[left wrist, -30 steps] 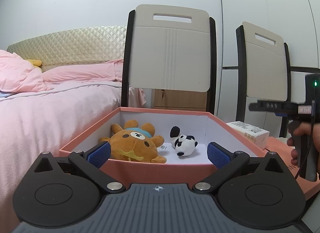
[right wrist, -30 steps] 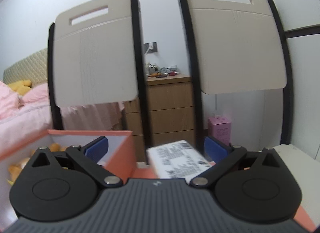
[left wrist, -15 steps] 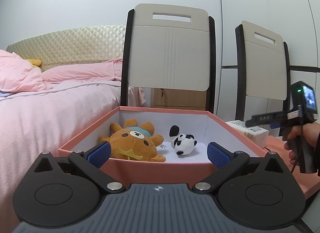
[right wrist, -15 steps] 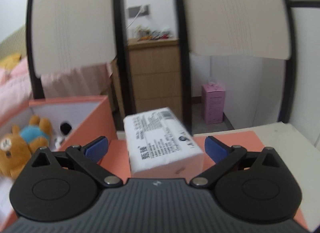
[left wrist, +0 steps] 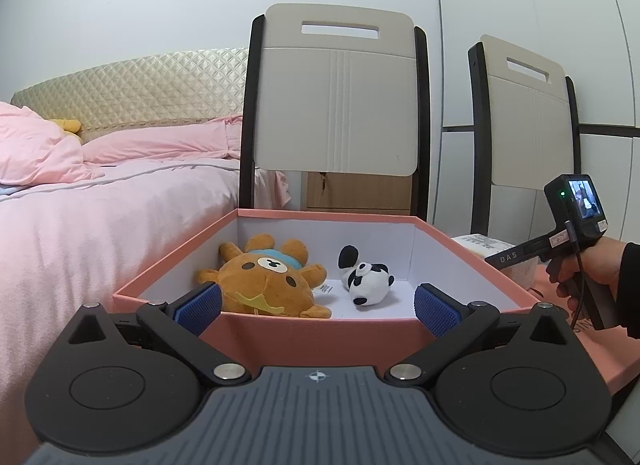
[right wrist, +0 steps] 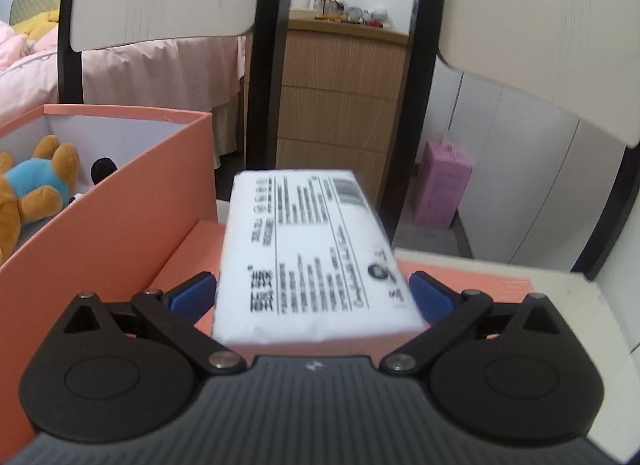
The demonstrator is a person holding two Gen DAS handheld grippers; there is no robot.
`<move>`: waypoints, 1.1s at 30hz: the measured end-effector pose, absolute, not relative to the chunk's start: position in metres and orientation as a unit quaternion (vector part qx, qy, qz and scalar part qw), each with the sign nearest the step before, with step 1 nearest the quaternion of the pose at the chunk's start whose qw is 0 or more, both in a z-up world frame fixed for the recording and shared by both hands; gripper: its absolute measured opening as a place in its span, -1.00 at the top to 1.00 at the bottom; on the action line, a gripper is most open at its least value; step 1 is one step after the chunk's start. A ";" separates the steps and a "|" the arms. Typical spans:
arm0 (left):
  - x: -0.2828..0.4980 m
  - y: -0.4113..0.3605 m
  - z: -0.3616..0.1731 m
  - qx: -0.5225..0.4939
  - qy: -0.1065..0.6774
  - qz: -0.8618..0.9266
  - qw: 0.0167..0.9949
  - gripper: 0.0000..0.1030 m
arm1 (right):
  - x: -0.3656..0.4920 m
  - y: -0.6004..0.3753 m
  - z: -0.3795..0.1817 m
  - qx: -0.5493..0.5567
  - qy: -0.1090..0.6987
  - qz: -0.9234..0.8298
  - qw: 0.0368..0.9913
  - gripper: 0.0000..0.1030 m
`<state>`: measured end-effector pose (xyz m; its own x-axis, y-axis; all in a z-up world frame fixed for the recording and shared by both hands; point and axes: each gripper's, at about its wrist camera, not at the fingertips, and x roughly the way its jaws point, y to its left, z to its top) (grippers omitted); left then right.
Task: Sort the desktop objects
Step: 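Close the right gripper on the white tissue pack and lift it, then carry the tissue pack into the pink box and open the right gripper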
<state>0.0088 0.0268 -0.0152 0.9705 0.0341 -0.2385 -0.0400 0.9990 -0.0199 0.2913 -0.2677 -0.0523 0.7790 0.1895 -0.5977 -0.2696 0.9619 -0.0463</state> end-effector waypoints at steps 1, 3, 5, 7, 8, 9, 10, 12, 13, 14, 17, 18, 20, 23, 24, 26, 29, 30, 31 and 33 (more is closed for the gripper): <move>0.009 0.027 -0.015 -0.013 0.120 0.019 0.992 -1.00 | 0.291 -0.270 -0.052 -0.056 0.309 0.120 0.942 -0.76; 0.010 0.028 -0.015 -0.015 0.121 0.019 0.992 -1.00 | 0.286 -0.274 -0.046 -0.044 0.308 0.105 0.944 -0.73; 0.010 0.030 -0.015 -0.019 0.121 0.019 0.992 -1.00 | 0.281 -0.274 -0.040 -0.039 0.304 0.093 0.947 -0.70; 0.009 0.031 -0.013 -0.023 0.121 0.017 0.992 -1.00 | 0.272 -0.276 -0.030 -0.023 0.298 0.086 0.950 -0.68; 0.008 0.031 -0.012 -0.024 0.120 0.015 0.992 -1.00 | 0.267 -0.277 -0.023 -0.011 0.295 0.085 0.952 -0.68; 0.007 0.031 -0.011 -0.024 0.119 0.014 0.993 -1.00 | 0.262 -0.277 -0.016 -0.005 0.293 0.087 0.952 -0.67; 0.006 0.031 -0.010 -0.023 0.117 0.013 0.993 -1.00 | 0.258 -0.276 -0.008 0.000 0.291 0.089 0.952 -0.66; 0.005 0.031 -0.009 -0.023 0.115 0.014 0.993 -1.00 | 0.249 -0.271 0.009 -0.004 0.294 0.096 0.951 -0.66; 0.005 0.031 -0.008 -0.024 0.113 0.015 0.993 -1.00 | 0.245 -0.268 0.020 -0.005 0.293 0.100 0.951 -0.66; 0.004 0.032 -0.007 -0.026 0.112 0.017 0.993 -1.00 | 0.240 -0.265 0.031 -0.006 0.290 0.105 0.951 -0.66; 0.005 0.035 -0.005 -0.032 0.109 0.023 0.993 -1.00 | 0.226 -0.252 0.067 0.005 0.277 0.130 0.952 -0.66; 0.005 0.036 -0.004 -0.034 0.109 0.025 0.993 -1.00 | 0.222 -0.243 0.077 0.001 0.277 0.145 0.950 -0.66; 0.006 0.037 -0.004 -0.036 0.111 0.030 0.993 -1.00 | 0.217 -0.221 0.092 -0.019 0.284 0.176 0.942 -0.67; 0.006 0.040 -0.002 -0.040 0.111 0.033 0.992 -1.00 | 0.218 -0.181 0.095 -0.043 0.327 0.211 0.920 -0.67; 0.006 0.041 -0.002 -0.042 0.110 0.033 0.992 -1.00 | 0.223 -0.169 0.092 -0.044 0.350 0.213 0.911 -0.67; 0.004 0.042 0.000 -0.044 0.109 0.033 0.993 -1.00 | 0.227 -0.144 0.082 -0.071 0.380 0.220 0.896 -0.66; 0.003 0.047 0.002 -0.052 0.107 0.033 0.992 -1.00 | 0.233 -0.109 0.065 -0.116 0.413 0.226 0.875 -0.66; 0.003 0.048 0.003 -0.055 0.108 0.035 0.992 -1.00 | 0.235 -0.098 0.059 -0.131 0.423 0.226 0.868 -0.66; 0.004 0.050 0.003 -0.056 0.109 0.036 0.992 -1.00 | 0.240 -0.087 0.051 -0.140 0.429 0.226 0.864 -0.66; 0.004 0.053 0.004 -0.060 0.109 0.042 0.991 -1.00 | 0.248 -0.073 0.036 -0.156 0.436 0.220 0.859 -0.66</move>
